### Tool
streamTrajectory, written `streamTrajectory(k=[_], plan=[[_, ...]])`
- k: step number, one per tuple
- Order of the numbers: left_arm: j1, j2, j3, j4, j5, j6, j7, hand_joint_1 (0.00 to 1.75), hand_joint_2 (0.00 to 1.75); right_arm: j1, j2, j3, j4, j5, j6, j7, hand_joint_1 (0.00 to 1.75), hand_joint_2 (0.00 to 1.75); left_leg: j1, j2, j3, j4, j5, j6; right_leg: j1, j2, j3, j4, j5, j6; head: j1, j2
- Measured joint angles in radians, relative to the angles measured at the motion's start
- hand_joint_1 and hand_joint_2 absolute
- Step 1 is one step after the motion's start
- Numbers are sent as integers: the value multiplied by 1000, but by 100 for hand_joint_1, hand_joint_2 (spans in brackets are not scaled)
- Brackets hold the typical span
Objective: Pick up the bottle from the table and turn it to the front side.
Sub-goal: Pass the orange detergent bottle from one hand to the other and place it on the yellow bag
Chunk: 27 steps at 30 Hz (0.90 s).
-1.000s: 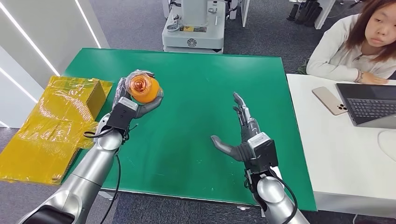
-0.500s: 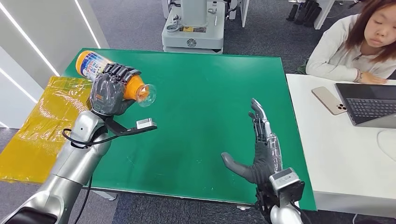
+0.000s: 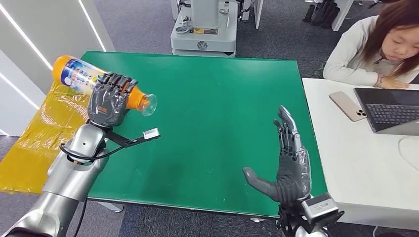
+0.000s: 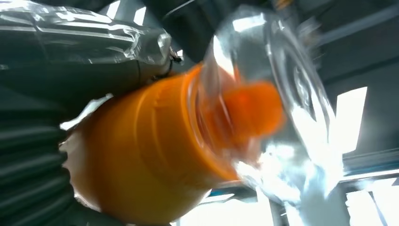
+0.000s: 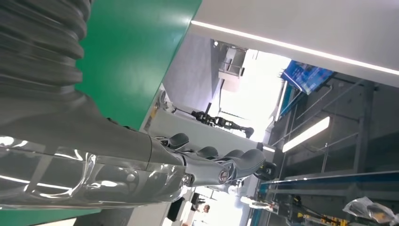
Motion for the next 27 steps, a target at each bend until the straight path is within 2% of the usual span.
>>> streamTrajectory(k=[3,11,23,27], plan=[[32,31,-14,33,-11,-21,105,175,175,20,0,-17,-23,16,8,0,0,175,0,0,0,0,0,0,0,0,-1,0,0,0,0,0],[127,42,28,155,-12,-51,197,175,175,43,0,-49,-64,59,34,6,0,175,0,0,-2,0,0,0,0,0,-2,0,-1,0,0,0],[223,45,89,181,-13,-86,208,175,175,42,0,-54,-68,59,77,-10,0,175,0,-1,-3,0,0,0,0,-1,-2,0,-1,0,0,0],[242,37,104,190,-13,-78,183,175,175,34,1,-49,-67,63,104,-6,0,175,0,-1,-3,0,0,0,0,-1,-2,0,-1,0,0,0]])
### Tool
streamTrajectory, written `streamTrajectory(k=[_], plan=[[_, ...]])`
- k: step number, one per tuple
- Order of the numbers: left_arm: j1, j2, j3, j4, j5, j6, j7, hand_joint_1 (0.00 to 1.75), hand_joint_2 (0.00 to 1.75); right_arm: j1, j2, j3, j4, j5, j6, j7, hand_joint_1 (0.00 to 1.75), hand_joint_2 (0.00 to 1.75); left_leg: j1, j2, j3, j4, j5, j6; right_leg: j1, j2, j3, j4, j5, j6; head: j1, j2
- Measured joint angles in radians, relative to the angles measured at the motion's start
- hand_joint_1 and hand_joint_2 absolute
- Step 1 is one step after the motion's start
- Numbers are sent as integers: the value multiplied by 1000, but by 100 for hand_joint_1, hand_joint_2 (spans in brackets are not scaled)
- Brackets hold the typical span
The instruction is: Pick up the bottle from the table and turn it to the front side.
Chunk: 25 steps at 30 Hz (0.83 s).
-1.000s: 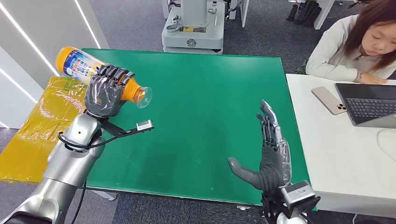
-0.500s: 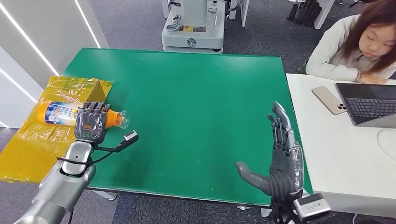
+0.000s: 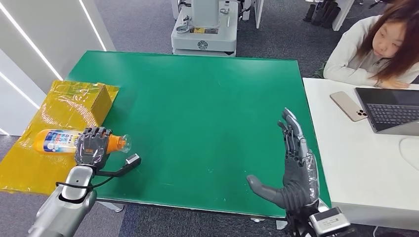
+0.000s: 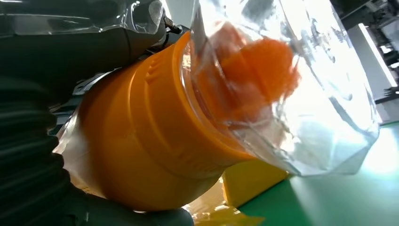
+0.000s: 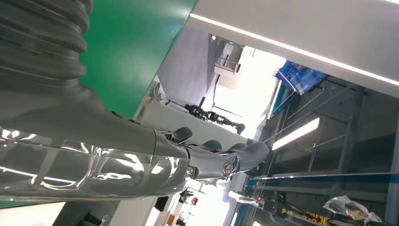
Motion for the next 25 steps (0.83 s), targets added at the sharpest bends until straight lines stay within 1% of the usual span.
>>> streamTrajectory(k=[6,12,16,17,20,21,25], plan=[[-6,-58,12,73,1,54,-64,175,175,-39,3,35,17,8,32,6,0,175,0,0,0,0,0,0,0,0,0,0,0,0,0,0],[-56,-130,12,162,26,72,-153,175,175,-81,20,62,30,6,47,41,0,175,0,-1,0,1,0,0,0,-1,0,0,1,0,0,0],[-95,-177,13,204,45,75,-208,175,175,-93,23,67,33,6,45,46,0,175,0,-1,0,1,0,0,0,-1,0,0,1,0,0,0],[-106,-189,13,215,51,76,-222,165,175,-94,23,69,34,8,42,45,0,175,0,-1,0,1,0,0,0,-1,0,0,1,0,0,0],[-138,-213,15,246,75,80,-249,34,175,-92,23,74,39,13,26,39,0,175,0,0,0,1,0,0,0,0,0,0,1,0,0,0],[-147,-218,16,257,88,80,-254,0,175,-91,23,77,41,13,21,36,0,175,0,1,0,1,0,0,0,0,0,0,1,0,0,0],[-173,-229,27,292,122,80,-259,0,175,-90,22,83,47,14,13,33,0,175,0,0,0,1,0,0,0,1,0,0,1,0,0,0]])
